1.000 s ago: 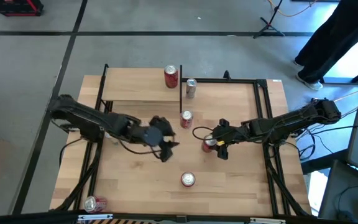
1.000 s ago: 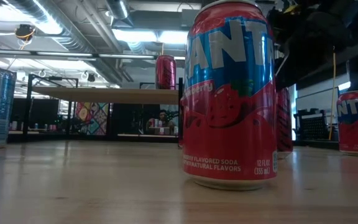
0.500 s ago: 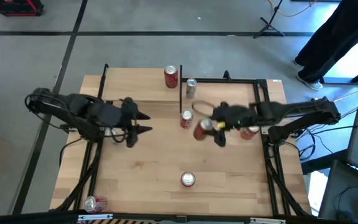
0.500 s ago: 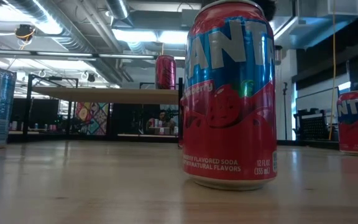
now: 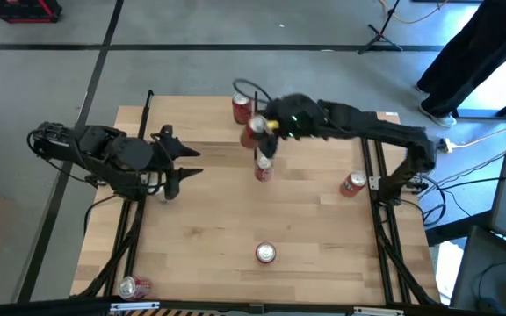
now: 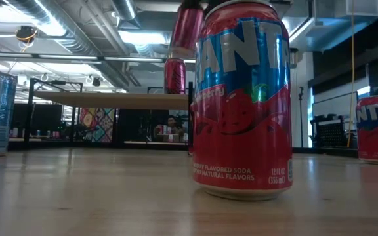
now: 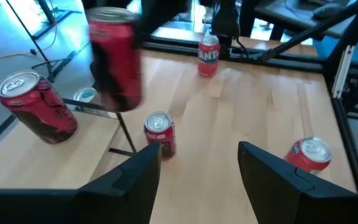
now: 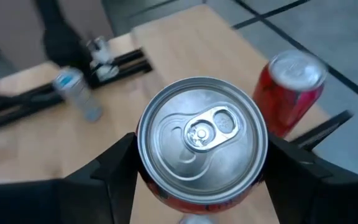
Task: Place canned beverage on shelf
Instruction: Put the red-black soda can on the shelf aligned with the other red-black soda can
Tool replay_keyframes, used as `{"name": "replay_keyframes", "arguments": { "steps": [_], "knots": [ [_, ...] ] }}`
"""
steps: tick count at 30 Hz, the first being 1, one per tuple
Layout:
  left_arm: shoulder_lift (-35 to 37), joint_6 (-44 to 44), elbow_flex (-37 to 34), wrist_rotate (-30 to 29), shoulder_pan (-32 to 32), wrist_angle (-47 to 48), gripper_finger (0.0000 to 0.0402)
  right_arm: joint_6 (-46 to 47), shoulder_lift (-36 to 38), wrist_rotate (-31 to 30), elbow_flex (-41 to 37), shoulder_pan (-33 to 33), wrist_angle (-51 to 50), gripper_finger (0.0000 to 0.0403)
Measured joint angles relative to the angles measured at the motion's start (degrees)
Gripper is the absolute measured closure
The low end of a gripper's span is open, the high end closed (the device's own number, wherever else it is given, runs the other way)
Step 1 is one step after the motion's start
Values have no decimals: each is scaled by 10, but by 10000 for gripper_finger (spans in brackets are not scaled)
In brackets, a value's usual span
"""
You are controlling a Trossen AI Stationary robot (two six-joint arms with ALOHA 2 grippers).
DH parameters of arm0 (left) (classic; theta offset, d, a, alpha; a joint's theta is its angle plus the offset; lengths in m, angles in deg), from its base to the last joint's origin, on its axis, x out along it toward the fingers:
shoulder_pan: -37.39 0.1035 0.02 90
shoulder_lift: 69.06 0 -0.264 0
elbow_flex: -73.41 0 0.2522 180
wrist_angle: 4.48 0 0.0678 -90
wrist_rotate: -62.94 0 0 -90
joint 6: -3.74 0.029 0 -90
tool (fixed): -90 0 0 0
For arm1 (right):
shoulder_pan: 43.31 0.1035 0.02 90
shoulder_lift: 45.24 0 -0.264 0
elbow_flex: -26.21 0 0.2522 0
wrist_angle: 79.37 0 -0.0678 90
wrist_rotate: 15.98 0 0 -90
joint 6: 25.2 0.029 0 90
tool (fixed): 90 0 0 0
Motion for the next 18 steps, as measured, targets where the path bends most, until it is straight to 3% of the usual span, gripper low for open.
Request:
{"name": "replay_keyframes", "arguments": {
  "steps": [5, 18],
  "knots": [
    [0, 1, 0, -1, 0, -1, 192, -12, -69, 7, 51, -40, 10, 146],
    [0, 2, 0, -8, 0, -2, 192, -25, -130, 27, 54, -69, 23, 146]
  ]
}}
